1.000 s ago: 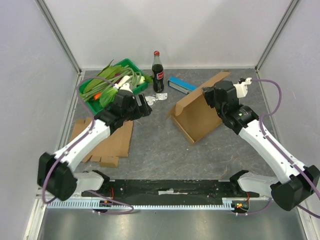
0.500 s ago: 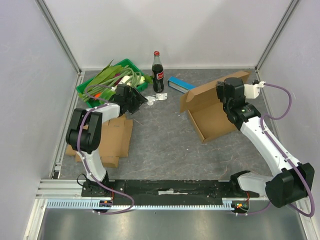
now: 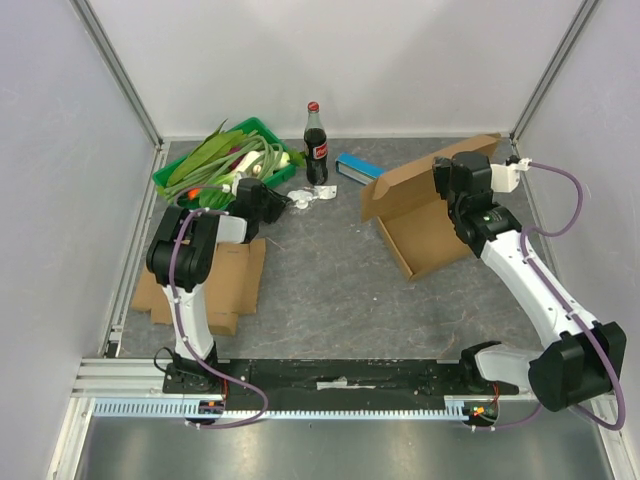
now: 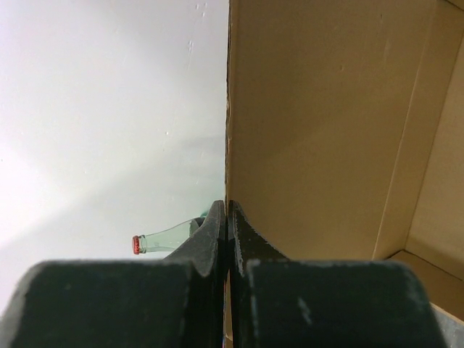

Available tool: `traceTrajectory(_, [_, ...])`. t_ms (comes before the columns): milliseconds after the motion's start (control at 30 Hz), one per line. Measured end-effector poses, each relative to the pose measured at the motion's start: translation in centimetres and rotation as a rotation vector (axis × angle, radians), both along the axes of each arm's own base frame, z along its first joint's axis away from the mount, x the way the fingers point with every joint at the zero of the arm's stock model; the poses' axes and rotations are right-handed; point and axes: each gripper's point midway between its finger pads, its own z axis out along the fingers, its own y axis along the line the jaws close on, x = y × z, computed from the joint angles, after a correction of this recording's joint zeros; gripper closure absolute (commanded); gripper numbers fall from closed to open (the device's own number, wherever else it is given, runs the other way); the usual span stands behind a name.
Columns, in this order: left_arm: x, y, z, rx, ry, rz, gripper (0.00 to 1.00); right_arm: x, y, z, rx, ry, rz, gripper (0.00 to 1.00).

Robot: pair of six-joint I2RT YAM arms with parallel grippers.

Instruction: Fold the paper box

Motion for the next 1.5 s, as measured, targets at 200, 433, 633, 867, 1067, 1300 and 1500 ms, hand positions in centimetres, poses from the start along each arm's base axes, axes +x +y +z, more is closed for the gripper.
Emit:
traceTrajectory(200, [-0.2,0.5,-0.4,0.009,-0.008,0.022,0.98,0.4,0.2,-0.3,0.023,0.003,-0.001,1.0])
traceTrajectory(433, [-5.3,1.5,4.8,0.031,-0.055,-0.015,0.98,0.5,0.4,-0.7,0.059,-0.002,0.001,1.0])
traceTrajectory(633, [-12.8,-3.6,16.1,-0.089,-0.306,-0.278,0.98,1.4,1.8,-1.8,0.162,0.01,0.025,1.0])
traceTrajectory(867, [-22.8,-14.5,16.6,-0.16,-0.333,-0.666,0.98,2.2,3.4,-2.9,0.275,0.026,0.031,1.0])
traceTrajectory(1067, [-21.4,-20.4,11.8,-0.122,-0.237,-0.722,0.98,1.9,4.7,-2.7,0.303,0.024,0.035,1.0])
traceTrajectory(1300, [-16.7,-25.8,12.8,-0.115,-0.29,-0.674,0.47,1.8,4.5,-2.7,0.301,0.018,-0.006,1.0])
traceTrajectory(1500, [-19.1,-21.5,12.1,0.007,-0.315,-0.607,0.41,1.7,4.6,-1.9,0.295,0.01,-0.007,1.0])
